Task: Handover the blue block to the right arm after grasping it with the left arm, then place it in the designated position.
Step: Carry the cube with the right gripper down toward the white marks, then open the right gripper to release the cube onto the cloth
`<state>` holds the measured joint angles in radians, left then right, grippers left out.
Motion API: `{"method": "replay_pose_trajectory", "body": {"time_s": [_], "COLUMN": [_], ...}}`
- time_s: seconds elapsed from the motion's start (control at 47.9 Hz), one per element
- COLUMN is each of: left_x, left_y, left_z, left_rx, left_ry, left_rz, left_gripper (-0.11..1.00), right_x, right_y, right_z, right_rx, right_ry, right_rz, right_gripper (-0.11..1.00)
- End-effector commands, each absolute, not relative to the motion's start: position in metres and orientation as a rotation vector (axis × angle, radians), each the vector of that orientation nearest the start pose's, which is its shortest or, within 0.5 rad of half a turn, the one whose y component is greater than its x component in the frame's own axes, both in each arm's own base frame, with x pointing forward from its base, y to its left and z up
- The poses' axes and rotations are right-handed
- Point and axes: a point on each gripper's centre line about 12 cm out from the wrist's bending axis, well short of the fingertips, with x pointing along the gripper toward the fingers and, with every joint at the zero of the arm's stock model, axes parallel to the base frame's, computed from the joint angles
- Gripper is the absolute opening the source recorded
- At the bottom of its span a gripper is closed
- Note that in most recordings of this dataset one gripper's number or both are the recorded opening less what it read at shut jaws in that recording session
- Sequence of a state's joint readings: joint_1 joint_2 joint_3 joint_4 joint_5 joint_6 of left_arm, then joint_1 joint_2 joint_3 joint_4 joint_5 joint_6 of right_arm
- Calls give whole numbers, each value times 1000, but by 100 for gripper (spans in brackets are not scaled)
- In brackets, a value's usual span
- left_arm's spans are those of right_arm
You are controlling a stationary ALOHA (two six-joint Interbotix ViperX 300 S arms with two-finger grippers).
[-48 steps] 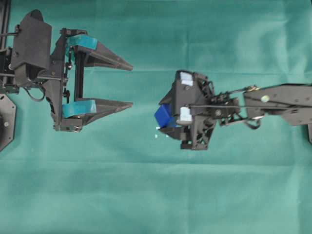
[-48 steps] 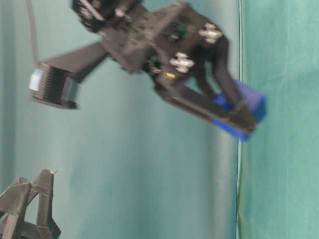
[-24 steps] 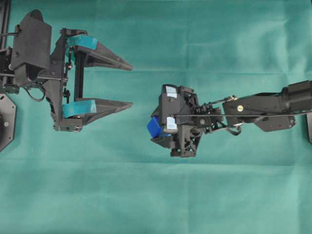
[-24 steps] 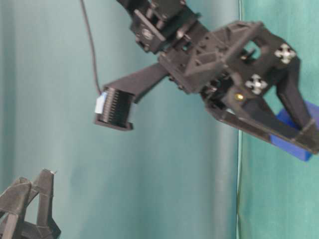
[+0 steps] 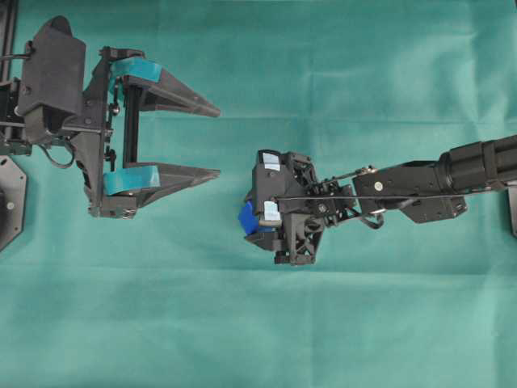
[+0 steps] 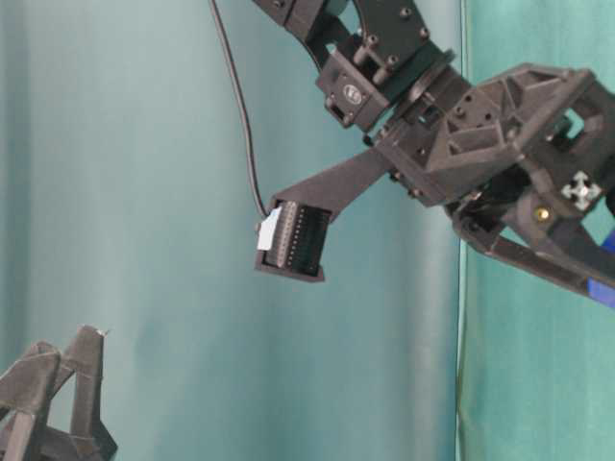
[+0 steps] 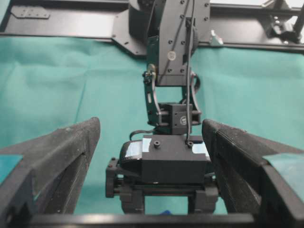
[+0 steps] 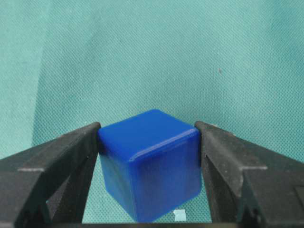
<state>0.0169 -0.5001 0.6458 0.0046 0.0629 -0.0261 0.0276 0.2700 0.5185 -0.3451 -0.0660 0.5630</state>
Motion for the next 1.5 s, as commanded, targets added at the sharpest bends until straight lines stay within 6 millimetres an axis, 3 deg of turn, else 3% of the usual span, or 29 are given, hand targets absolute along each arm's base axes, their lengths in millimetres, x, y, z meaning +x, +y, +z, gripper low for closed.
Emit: {"method": "replay_pose_trajectory", "body": {"time_s": [0.0, 0.627, 0.731, 0.794, 1.128, 1.274, 1.483], "left_x": [321, 321, 321, 321, 321, 321, 321], "left_y": [6, 6, 6, 6, 6, 6, 6], "left_z": [361, 361, 361, 361, 361, 360, 361], "left_rx": [-23, -25, -25, -23, -23, -23, -23], "left_ry": [178, 178, 178, 178, 179, 181, 179], "left_rz": [21, 21, 21, 21, 21, 21, 21], "left_gripper": [100, 100, 100, 100, 100, 100, 100], "right_x": [444, 446, 446, 446, 445, 443, 432], "right_y": [15, 16, 16, 16, 17, 15, 11], "right_z": [124, 127, 130, 131, 138, 151, 193], "right_rx": [212, 215, 215, 215, 211, 204, 186], "right_ry": [681, 656, 651, 651, 638, 628, 602], "right_rz": [-25, -13, -13, -14, -11, -18, -46], "right_gripper": [65, 67, 88, 94, 89, 89, 89]}}
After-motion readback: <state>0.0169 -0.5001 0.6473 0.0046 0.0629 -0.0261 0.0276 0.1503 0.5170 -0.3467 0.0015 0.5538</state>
